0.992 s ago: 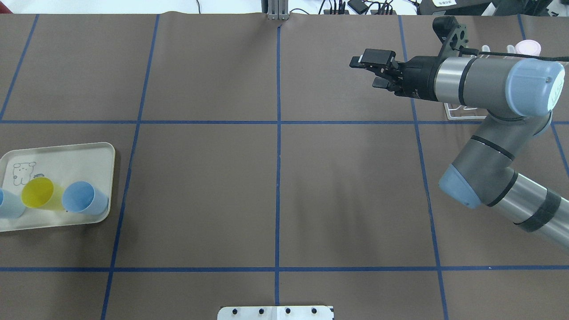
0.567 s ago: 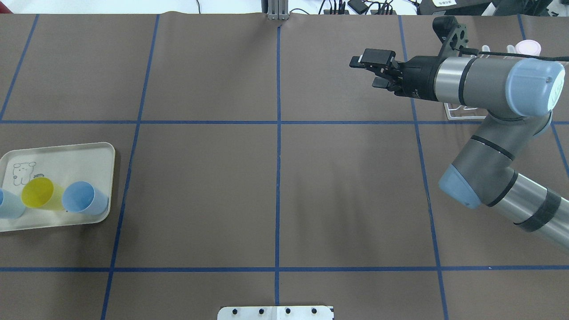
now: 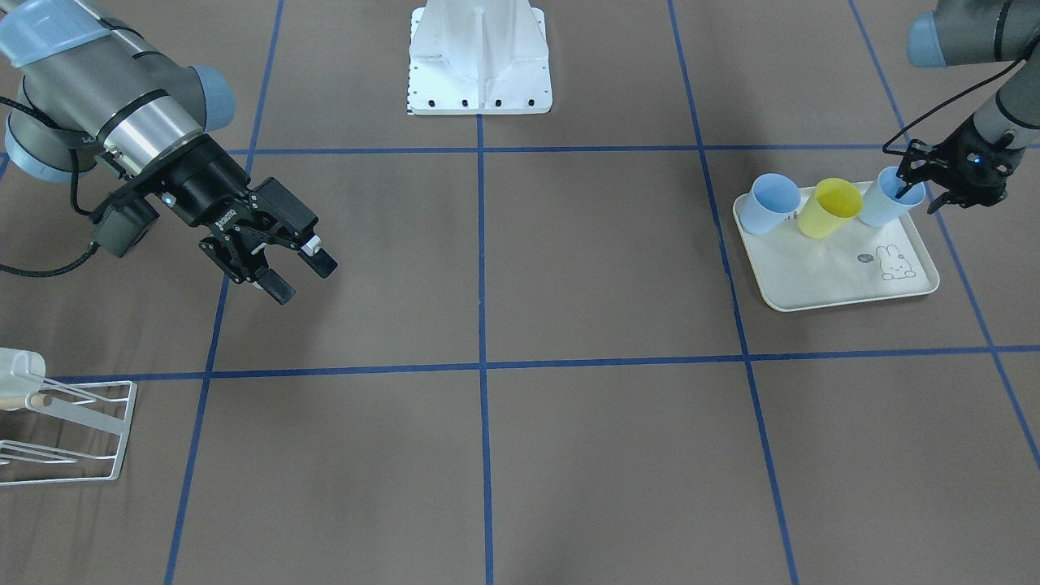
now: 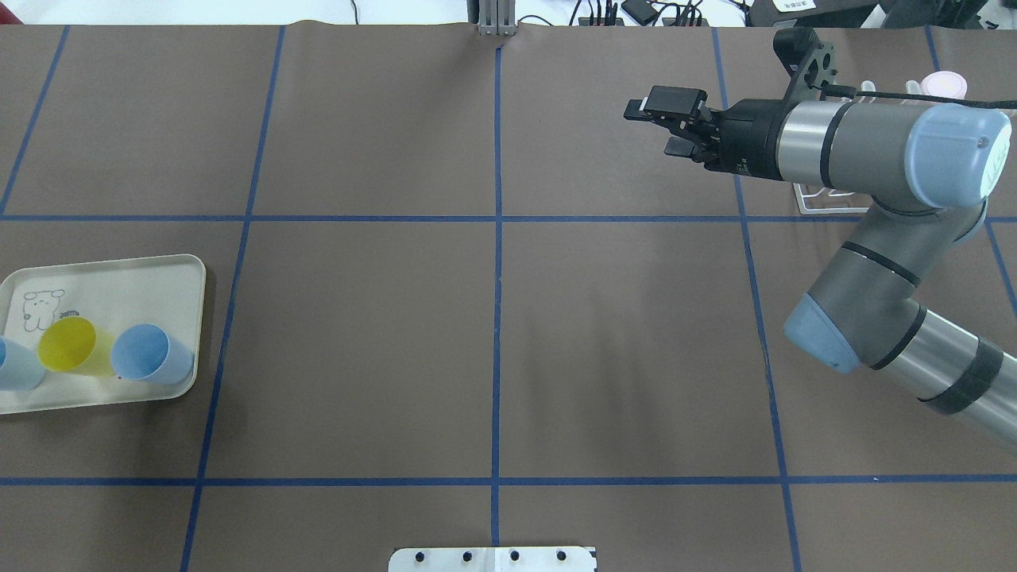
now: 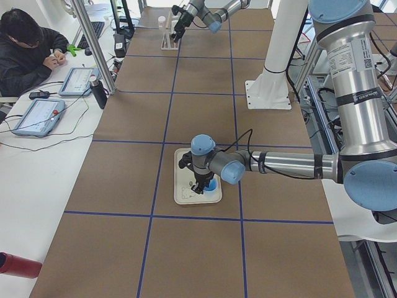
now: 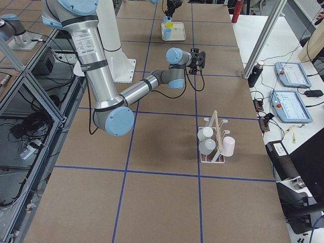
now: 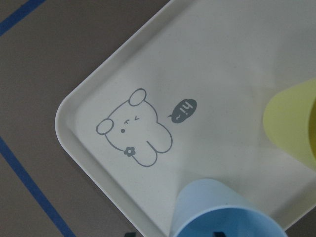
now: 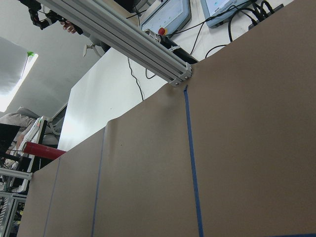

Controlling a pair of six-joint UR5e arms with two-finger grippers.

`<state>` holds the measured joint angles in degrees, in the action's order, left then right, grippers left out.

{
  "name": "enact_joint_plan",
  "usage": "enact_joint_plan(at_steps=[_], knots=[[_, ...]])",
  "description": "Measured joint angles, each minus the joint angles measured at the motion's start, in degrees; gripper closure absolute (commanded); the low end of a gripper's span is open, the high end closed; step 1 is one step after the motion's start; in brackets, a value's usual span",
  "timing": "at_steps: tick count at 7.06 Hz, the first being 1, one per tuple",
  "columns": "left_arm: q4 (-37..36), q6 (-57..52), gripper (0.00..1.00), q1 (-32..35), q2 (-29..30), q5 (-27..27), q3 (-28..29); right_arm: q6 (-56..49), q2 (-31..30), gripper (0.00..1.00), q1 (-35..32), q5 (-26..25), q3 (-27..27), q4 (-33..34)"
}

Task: Transfer IKEA cup to right arm and place on rack

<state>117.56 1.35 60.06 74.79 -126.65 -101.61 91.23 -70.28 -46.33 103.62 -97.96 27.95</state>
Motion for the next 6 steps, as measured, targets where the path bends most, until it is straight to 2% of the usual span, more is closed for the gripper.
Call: enact_joint_plan(at_steps=[3, 4, 6], knots=[[-0.29, 0.13, 1.0, 0.78, 0.04, 0.34, -1.64, 0.02, -0.03, 0.0, -0.05, 0.0, -0.09, 0.0], [-0.42, 0.14, 1.0, 3.23, 0.76, 0.65, -2.19, 0.06, 0.01, 0.0, -0.06, 0.0, -0.14, 0.0], [-2.65, 2.79, 1.0, 11.85, 6.53, 0.98, -2.03, 0.08, 0.07, 0.0, -0.07, -0.01, -0.19, 0.0]])
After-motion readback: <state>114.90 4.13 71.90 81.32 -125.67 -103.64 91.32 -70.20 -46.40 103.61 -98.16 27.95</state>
